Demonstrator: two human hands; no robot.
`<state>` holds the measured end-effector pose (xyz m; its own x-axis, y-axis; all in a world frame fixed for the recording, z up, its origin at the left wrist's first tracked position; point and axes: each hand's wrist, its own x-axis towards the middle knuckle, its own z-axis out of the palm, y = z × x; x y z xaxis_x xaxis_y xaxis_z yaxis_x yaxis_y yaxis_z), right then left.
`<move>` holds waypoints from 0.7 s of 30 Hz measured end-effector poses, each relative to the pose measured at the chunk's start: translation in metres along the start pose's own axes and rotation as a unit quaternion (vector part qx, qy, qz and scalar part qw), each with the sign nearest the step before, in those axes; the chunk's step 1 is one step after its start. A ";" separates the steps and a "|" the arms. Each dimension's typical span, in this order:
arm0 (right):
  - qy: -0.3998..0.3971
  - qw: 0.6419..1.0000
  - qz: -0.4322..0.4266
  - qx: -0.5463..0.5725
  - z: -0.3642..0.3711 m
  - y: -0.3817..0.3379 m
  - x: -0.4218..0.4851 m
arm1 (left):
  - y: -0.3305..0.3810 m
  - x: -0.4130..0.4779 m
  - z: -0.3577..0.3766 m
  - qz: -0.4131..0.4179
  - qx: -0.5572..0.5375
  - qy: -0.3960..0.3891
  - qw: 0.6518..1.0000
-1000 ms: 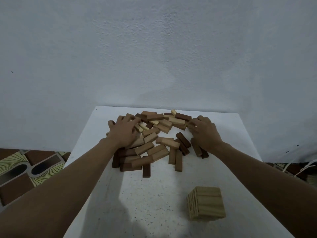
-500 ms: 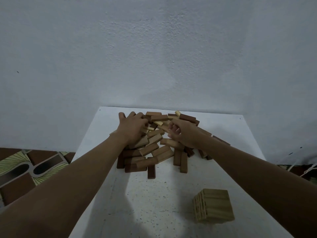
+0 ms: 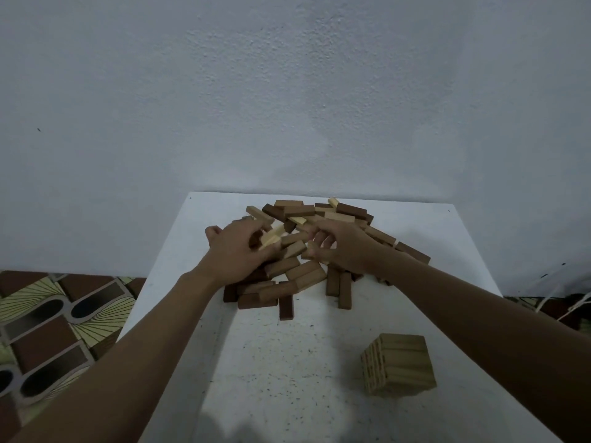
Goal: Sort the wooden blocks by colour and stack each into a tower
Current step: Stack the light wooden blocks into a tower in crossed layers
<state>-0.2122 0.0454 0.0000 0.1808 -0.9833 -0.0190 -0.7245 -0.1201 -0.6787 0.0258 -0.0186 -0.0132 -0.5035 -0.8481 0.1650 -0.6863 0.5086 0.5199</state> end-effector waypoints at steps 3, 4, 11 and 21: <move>-0.082 0.996 -0.011 -0.022 0.003 -0.013 -0.009 | 0.010 -0.032 -0.001 0.035 -0.009 -0.036 0.999; -0.109 0.994 -0.004 -0.032 0.005 -0.016 -0.012 | 0.014 -0.040 -0.001 0.043 -0.010 -0.041 0.998; -0.177 0.982 -0.003 -0.070 0.003 -0.047 -0.035 | 0.022 -0.089 0.001 0.022 -0.028 -0.061 0.997; -0.187 0.966 -0.064 -0.170 0.015 -0.107 -0.076 | 0.029 -0.152 0.011 -0.002 -0.073 -0.073 0.995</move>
<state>-0.1389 0.1354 0.0629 0.4638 -0.8476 -0.2577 -0.8456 -0.3368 -0.4141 0.0770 0.1261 -0.0323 -0.5781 -0.8147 0.0448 -0.6109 0.4686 0.6381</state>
